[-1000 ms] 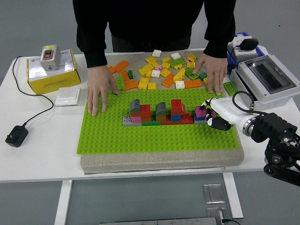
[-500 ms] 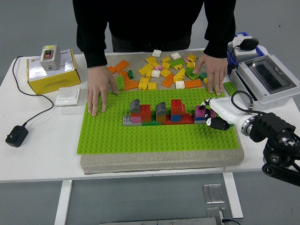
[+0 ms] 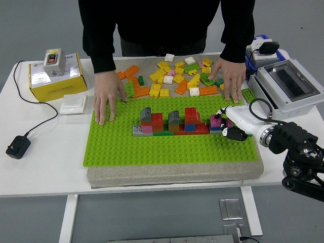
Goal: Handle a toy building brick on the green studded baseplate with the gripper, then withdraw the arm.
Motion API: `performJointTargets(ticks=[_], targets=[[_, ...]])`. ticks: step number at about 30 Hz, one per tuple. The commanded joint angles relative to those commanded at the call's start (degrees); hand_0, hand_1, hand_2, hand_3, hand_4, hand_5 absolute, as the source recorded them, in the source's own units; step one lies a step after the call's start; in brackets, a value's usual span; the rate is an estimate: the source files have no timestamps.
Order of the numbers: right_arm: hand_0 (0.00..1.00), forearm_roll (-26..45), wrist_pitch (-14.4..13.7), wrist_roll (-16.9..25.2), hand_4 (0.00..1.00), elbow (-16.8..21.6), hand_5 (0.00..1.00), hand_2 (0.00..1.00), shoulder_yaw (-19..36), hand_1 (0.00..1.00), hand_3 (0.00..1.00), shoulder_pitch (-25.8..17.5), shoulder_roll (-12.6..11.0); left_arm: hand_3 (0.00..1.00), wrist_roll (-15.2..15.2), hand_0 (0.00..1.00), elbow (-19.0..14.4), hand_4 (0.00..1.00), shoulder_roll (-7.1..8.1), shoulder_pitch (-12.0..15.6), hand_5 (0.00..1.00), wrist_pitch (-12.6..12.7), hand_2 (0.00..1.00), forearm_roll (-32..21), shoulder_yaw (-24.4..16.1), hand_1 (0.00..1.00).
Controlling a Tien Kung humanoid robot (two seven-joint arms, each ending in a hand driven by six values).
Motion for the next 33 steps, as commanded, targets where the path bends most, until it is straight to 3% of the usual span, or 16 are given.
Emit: performJointTargets(ticks=[33], targets=[[0.152, 1.3, -0.4, 0.6, 0.078, 0.0, 0.445, 0.799, 1.0, 0.268, 0.712, -0.3, -0.3, 0.601, -0.4, 0.663, 0.0, 0.229, -0.05, 0.3, 0.639, 0.1, 0.582, -1.0, 0.8, 0.579]])
